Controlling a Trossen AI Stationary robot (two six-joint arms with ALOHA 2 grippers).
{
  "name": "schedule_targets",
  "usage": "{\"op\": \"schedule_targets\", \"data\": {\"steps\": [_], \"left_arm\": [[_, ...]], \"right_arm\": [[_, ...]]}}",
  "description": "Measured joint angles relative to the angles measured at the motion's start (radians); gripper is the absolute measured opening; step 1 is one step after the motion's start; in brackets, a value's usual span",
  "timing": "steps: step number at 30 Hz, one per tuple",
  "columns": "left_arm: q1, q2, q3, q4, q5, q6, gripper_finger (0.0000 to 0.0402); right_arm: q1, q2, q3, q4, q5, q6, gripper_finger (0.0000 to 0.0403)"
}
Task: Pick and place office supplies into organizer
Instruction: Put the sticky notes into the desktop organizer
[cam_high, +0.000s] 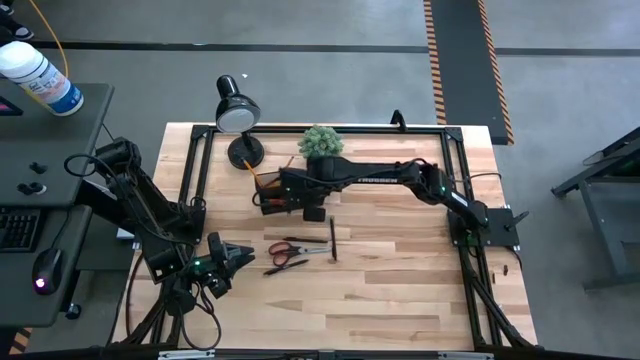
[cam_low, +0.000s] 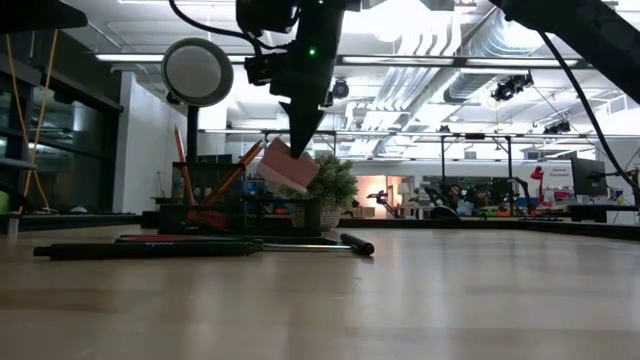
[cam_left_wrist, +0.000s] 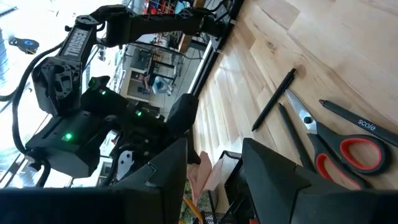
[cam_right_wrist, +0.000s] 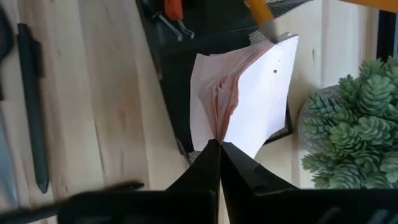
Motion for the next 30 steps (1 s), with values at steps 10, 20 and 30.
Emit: {"op": "schedule_targets", "data": {"steps": [10,20,30], "left_arm": [[0.000,0.000,0.000,0.000,0.000,0.000,0.0143],[0.000,0.000,0.000,0.000,0.000,0.000,0.0143],[0.000,0.000,0.000,0.000,0.000,0.000,0.0143]], "right_arm": [[-0.023,0.000,0.000,0.003,-0.026,0.019,0.0000],[-0.022,0.000,0.000,0.005,-0.039,0.013,0.0000],[-0.023,0.005,0.000,0.018,-0.054,0.002,0.0001]]}}
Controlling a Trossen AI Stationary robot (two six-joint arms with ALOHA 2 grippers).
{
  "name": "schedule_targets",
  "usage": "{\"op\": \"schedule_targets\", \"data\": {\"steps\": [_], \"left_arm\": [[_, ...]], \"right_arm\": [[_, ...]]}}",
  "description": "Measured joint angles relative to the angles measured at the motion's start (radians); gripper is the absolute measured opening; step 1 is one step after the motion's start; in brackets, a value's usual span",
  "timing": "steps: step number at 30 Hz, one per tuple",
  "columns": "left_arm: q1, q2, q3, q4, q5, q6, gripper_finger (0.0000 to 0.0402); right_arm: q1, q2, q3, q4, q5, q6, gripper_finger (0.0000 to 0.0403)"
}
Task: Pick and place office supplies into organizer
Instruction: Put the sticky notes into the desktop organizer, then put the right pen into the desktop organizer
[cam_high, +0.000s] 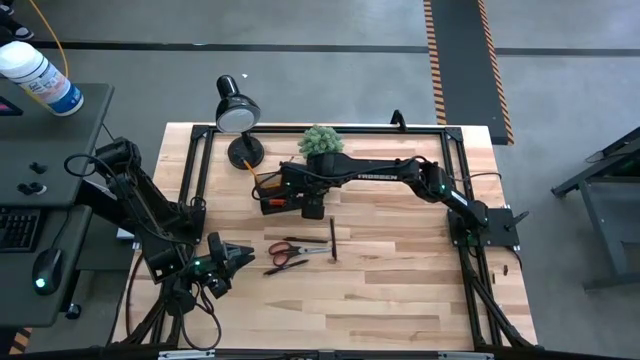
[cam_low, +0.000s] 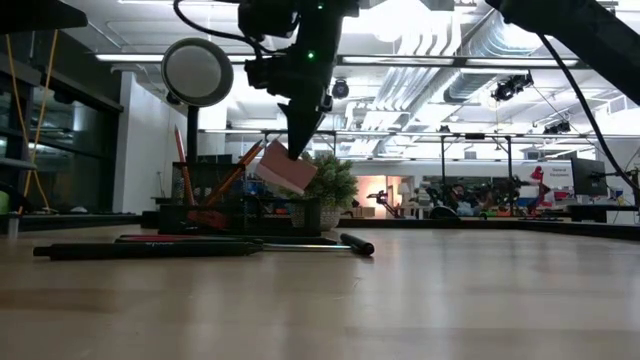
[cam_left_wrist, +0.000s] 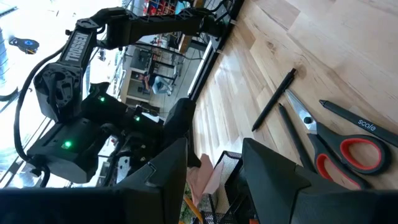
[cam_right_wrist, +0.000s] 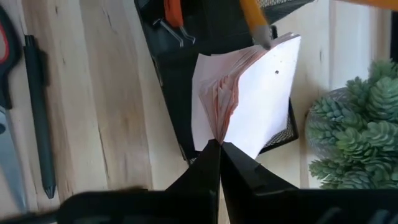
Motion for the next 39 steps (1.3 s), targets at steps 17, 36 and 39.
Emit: {"op": "schedule_targets", "data": {"steps": [17,36,39], "left_arm": [[0.000,0.000,0.000,-0.002,0.000,0.000,0.0143],[0.000,0.000,0.000,-0.002,0.000,0.000,0.0143],[0.000,0.000,0.000,-0.002,0.000,0.000,0.0143]], "right_arm": [[0.000,0.082,0.000,-0.002,0.030,-0.034,0.0125],[0.023,0.082,0.000,-0.008,-0.109,-0.034,0.0121],[0.034,0.082,0.000,-0.008,-0.104,-0.039,0.0115]]}}
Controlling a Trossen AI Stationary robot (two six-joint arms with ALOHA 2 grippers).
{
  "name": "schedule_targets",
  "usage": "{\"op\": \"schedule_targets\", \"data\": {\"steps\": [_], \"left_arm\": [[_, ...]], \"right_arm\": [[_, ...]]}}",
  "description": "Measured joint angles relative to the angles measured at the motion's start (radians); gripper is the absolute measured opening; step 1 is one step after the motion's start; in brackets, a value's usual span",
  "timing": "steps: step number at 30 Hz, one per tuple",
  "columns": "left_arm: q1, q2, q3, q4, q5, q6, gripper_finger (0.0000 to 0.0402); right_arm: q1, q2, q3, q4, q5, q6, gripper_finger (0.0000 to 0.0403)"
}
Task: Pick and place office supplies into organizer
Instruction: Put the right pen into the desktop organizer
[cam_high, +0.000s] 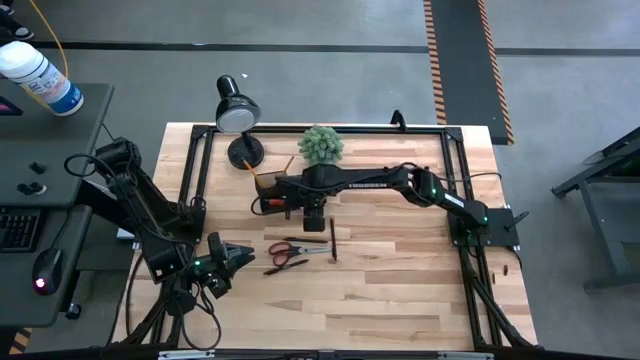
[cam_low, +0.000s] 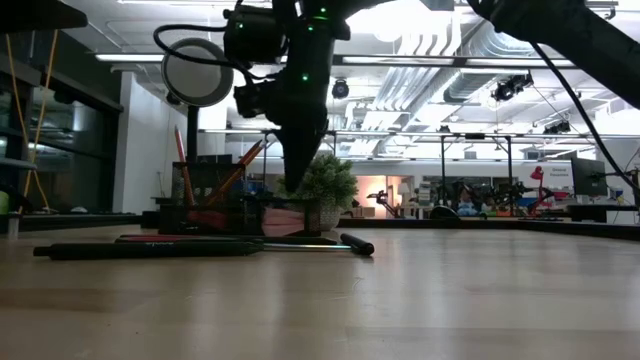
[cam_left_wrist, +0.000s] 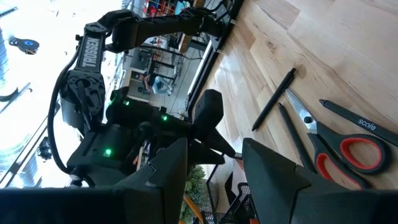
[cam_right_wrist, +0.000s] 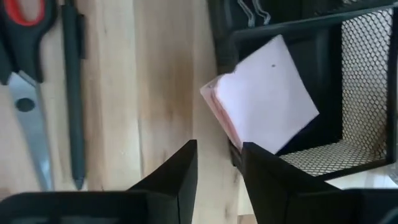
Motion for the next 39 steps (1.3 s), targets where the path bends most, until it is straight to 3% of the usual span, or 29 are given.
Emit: {"op": "schedule_targets", "data": {"steps": [5,11,21,26,33,39], "left_arm": [[0.000,0.000,0.000,-0.001,0.000,0.000,0.0143],[0.000,0.000,0.000,-0.008,0.000,0.000,0.0143],[0.000,0.000,0.000,-0.006,0.025,0.000,0.0143],[0.000,0.000,0.000,-0.006,0.034,0.000,0.0143],[0.000,0.000,0.000,-0.005,0.034,0.000,0.0143],[0.000,0.000,0.000,0.007,0.017,0.031,0.0143]], "right_arm": [[0.027,-0.004,0.000,-0.037,-0.005,0.088,0.0114],[0.101,-0.008,0.000,-0.199,0.008,0.329,0.0113],[0.285,-0.009,0.000,-0.283,0.081,0.706,0.0113],[0.401,-0.010,0.000,-0.337,0.168,0.868,0.0113],[0.538,-0.010,0.000,-0.354,0.377,1.189,0.0112],[0.537,-0.008,0.000,-0.344,0.447,1.402,0.0113]]}}
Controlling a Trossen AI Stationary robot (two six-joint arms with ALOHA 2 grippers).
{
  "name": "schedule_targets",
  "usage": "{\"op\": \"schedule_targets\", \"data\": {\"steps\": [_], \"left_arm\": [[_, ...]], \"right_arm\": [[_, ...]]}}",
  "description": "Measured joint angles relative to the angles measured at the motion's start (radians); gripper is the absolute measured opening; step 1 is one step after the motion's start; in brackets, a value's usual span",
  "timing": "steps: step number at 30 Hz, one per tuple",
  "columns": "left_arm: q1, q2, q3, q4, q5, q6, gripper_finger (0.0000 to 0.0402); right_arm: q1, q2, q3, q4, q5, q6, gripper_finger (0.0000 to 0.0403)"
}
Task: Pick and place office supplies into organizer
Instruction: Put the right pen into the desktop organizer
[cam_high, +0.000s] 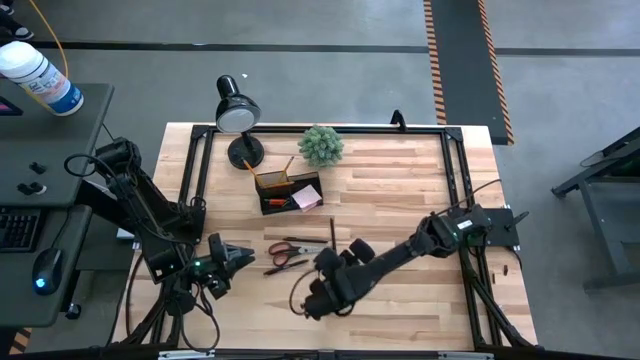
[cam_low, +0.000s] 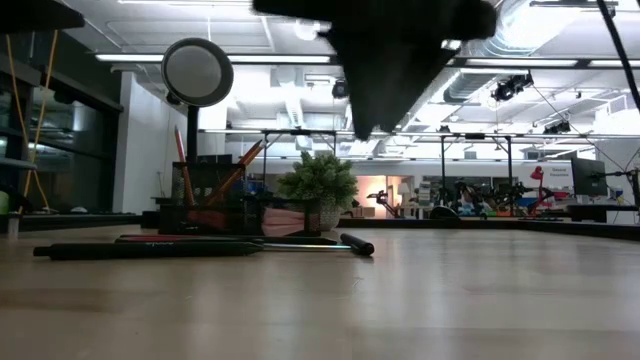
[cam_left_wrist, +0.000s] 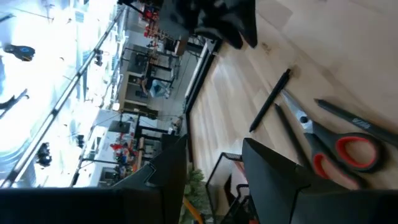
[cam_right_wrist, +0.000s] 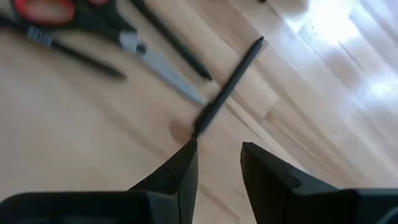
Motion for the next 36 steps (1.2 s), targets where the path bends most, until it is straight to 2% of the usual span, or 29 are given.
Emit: {"op": "schedule_targets", "data": {"steps": [8,20,27,33,36], "left_arm": [[0.001,-0.016,0.000,-0.004,-0.075,0.030,0.0143],[0.002,-0.164,0.000,-0.002,-0.111,0.044,0.0143],[0.003,-0.187,0.000,-0.001,-0.170,0.044,0.0143],[0.068,-0.189,0.000,-0.002,-0.172,0.053,0.0143],[0.132,-0.189,0.000,-0.002,-0.128,0.055,0.0143]], "right_arm": [[-0.020,0.024,0.000,0.106,-0.004,0.073,0.0112],[-0.017,0.086,0.000,0.113,-0.040,0.152,0.0112],[0.021,0.091,0.000,0.092,-0.074,0.177,0.0112],[0.063,0.092,0.000,0.088,-0.114,0.239,0.0112],[0.077,0.092,0.000,0.088,-0.119,0.299,0.0103]]}}
